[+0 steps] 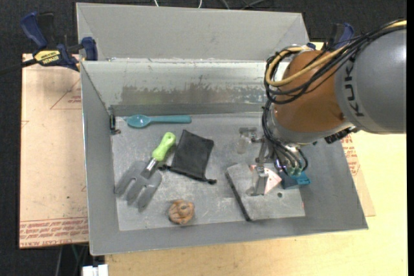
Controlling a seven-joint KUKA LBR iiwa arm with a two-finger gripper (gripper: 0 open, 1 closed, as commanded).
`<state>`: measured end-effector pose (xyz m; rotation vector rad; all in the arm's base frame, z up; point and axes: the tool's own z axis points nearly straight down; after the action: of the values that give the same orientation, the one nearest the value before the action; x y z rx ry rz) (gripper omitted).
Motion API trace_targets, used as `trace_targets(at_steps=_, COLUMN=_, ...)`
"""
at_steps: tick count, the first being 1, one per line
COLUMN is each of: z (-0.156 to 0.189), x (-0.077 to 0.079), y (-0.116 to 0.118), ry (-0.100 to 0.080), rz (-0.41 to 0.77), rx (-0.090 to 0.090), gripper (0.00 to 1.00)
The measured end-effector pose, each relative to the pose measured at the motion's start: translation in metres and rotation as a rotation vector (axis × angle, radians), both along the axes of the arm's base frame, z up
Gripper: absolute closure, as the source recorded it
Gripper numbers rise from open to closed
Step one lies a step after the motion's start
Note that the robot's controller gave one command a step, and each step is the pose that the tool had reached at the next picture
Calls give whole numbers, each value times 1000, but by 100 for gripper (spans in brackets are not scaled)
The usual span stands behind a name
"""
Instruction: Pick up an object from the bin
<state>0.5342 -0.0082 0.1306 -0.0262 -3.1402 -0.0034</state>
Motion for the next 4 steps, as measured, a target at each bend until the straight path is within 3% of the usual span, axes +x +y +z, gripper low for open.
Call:
trace_targets(at_steps=1, z=-23, x=28, y=26, ry=-8, rz=-69, rx=-1, gripper=0)
trace_targets(at_steps=2, z=-41, x=33, y=81, ry=-2, rz=-41, rx=2, gripper=0)
trace_targets(at_steps=3, z=-60, x=60, y=126, ry=-8, rz=97, rx=4, gripper=100)
trace_targets(at_steps=4, z=-59, x=60, y=126, ry=-8, rz=98, rx=4, gripper=100)
